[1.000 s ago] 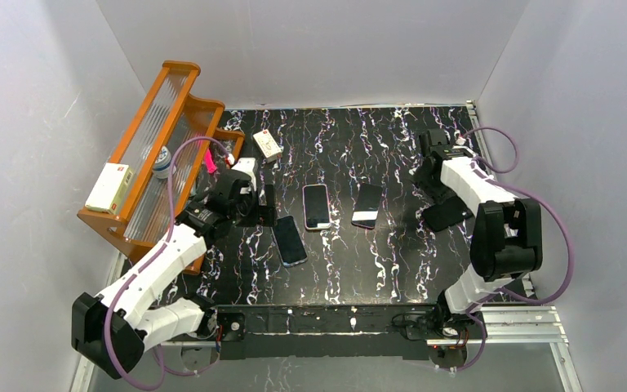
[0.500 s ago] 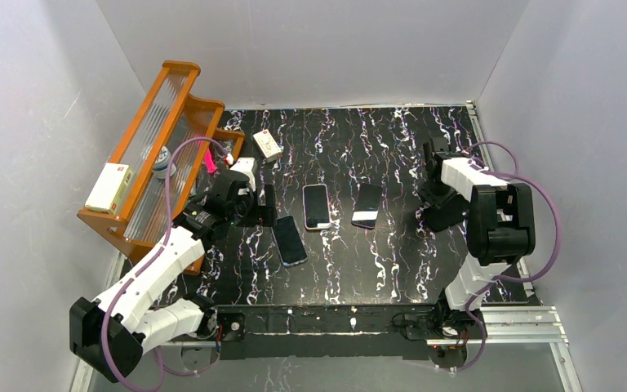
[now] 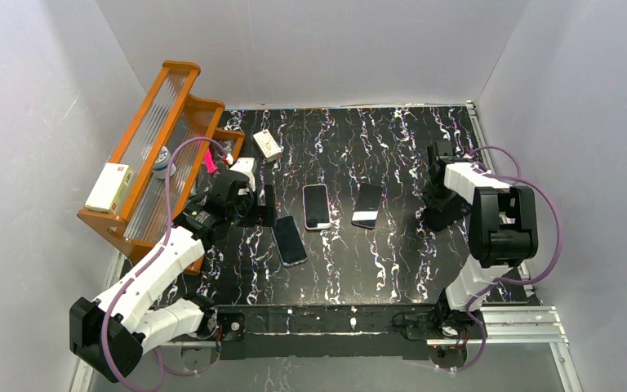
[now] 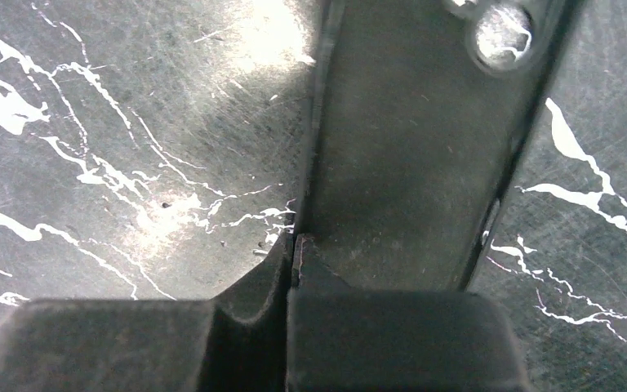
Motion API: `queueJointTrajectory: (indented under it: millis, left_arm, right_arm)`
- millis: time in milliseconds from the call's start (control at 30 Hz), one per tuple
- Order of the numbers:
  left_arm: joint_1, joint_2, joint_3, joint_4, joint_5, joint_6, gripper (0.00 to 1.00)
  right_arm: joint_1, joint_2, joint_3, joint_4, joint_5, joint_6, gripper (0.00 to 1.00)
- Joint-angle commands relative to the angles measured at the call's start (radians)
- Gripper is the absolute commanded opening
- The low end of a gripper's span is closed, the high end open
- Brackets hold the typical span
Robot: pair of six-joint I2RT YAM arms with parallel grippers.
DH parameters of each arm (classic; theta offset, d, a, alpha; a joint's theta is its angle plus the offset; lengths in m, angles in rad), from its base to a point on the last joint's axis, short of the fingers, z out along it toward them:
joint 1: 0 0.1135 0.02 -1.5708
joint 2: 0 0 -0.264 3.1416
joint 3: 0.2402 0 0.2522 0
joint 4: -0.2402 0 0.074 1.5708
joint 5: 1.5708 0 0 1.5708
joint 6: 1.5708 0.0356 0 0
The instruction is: Put the phone into the phone case
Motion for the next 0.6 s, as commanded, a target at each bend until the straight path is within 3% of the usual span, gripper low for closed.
queueJointTrajectory:
  millis: [0, 333, 567]
  left_arm:
    - [0.003, -0.02, -0.001, 0.0, -0.024, 0.015, 0.98]
    - [0.003, -0.025, 0.003, -0.007, -0.043, 0.017, 0.98]
    - [0.003, -0.024, 0.004, -0.011, -0.055, 0.016, 0.98]
  right_arm:
    - [-0.002, -0.051, -0.047, 0.046, -0.052, -0.054, 0.01]
    - [0.032, -0.216, -0.061, 0.015, -0.137, -0.182, 0.01]
    - [0.211, -0.328, -0.091, -0.027, -0.187, -0.198, 0.01]
